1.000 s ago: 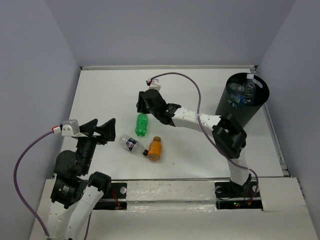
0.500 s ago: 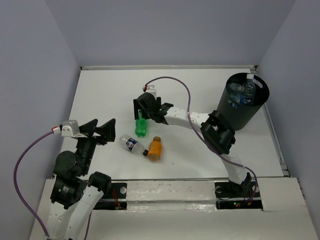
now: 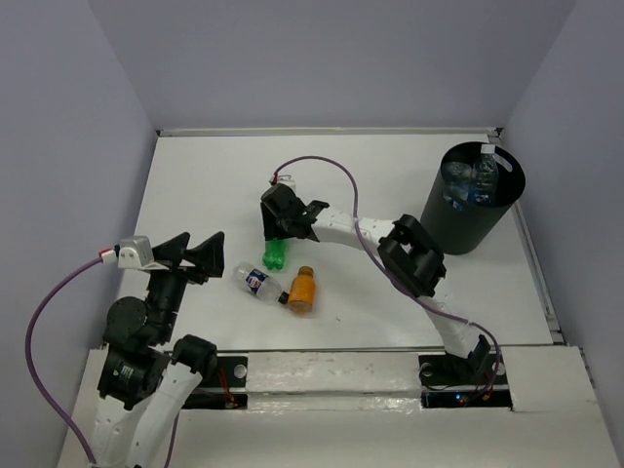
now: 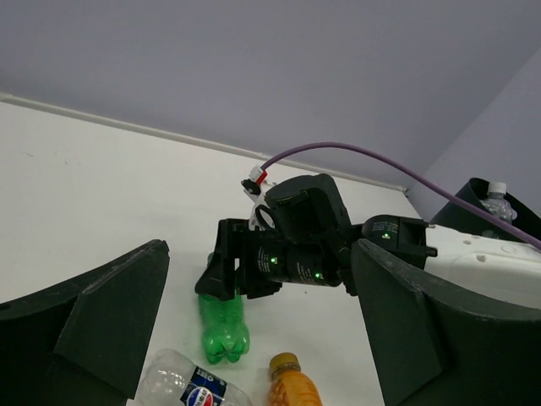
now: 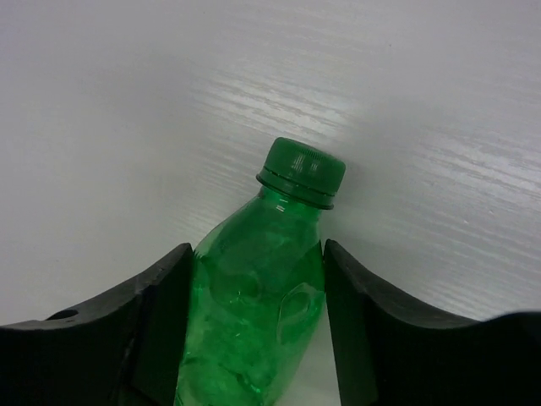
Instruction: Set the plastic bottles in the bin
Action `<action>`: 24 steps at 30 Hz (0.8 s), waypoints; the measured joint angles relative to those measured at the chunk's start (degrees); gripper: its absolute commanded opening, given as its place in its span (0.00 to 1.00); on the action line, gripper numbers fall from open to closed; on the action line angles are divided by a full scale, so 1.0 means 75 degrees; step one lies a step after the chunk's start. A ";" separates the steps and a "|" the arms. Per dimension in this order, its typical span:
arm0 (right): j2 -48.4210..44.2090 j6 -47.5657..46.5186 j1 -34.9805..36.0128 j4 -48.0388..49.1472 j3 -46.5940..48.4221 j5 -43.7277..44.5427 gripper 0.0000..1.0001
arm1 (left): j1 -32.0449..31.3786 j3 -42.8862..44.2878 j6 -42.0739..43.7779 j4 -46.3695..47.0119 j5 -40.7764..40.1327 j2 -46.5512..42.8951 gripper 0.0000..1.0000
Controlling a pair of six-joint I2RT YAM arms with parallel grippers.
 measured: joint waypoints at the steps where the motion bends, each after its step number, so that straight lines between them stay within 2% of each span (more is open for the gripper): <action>1: 0.0000 0.0050 0.0000 -0.0012 0.0000 0.0009 0.34 | 0.0000 0.0000 0.0000 0.0000 0.0000 -0.0006 0.99; 5: -0.0003 0.0152 -0.0009 0.0023 0.0015 0.0058 0.26 | 0.0000 0.0000 0.0000 0.0000 0.0023 -0.0009 0.99; 13: -0.0565 -0.0166 -0.0009 0.0466 -0.0198 0.0498 0.25 | 0.0000 0.0000 0.0000 0.0000 0.0026 -0.0009 0.99; 24: -0.4584 -0.1422 -0.0297 0.1751 -0.2066 0.1716 0.24 | 0.0000 0.0000 0.0000 0.0006 0.0047 -0.0012 0.99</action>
